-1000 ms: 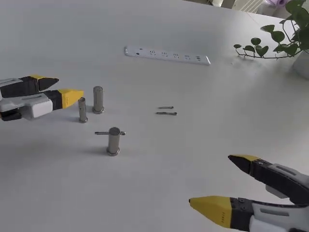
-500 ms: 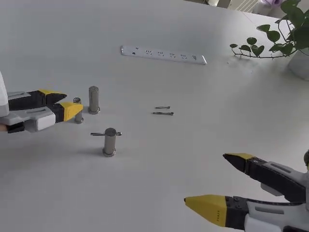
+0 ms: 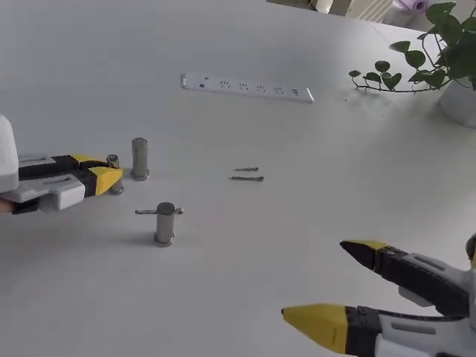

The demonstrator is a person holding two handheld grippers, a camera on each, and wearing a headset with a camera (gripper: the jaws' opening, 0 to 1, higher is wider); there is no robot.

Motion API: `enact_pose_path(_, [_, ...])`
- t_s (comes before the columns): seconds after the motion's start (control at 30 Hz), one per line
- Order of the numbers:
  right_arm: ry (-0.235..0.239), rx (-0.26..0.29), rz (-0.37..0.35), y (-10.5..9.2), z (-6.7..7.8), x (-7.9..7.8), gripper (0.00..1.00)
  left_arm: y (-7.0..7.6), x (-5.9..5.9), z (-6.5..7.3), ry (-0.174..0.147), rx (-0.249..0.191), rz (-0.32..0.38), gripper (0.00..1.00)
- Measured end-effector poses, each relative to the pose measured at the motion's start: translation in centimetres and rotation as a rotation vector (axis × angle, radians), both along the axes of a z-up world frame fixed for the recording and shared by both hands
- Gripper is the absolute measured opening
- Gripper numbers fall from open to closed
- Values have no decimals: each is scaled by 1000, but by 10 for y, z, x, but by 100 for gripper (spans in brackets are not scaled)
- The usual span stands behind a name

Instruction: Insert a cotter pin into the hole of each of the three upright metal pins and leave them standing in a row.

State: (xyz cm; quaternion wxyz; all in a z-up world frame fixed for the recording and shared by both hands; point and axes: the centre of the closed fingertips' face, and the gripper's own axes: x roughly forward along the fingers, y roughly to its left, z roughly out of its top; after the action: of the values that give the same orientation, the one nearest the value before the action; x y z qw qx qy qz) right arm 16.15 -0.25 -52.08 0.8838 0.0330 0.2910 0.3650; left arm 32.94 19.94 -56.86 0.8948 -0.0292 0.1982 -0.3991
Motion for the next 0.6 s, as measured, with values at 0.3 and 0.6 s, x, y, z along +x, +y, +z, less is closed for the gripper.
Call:
enact_pose_path(0.3, [0, 2, 2, 1, 0, -2, 85, 4, 2, 3, 7, -4, 13, 7])
enact_pose_path(0.6, [-15, 7, -5, 0, 2, -1, 85, 4, -4, 11, -47, 45, -6, 7])
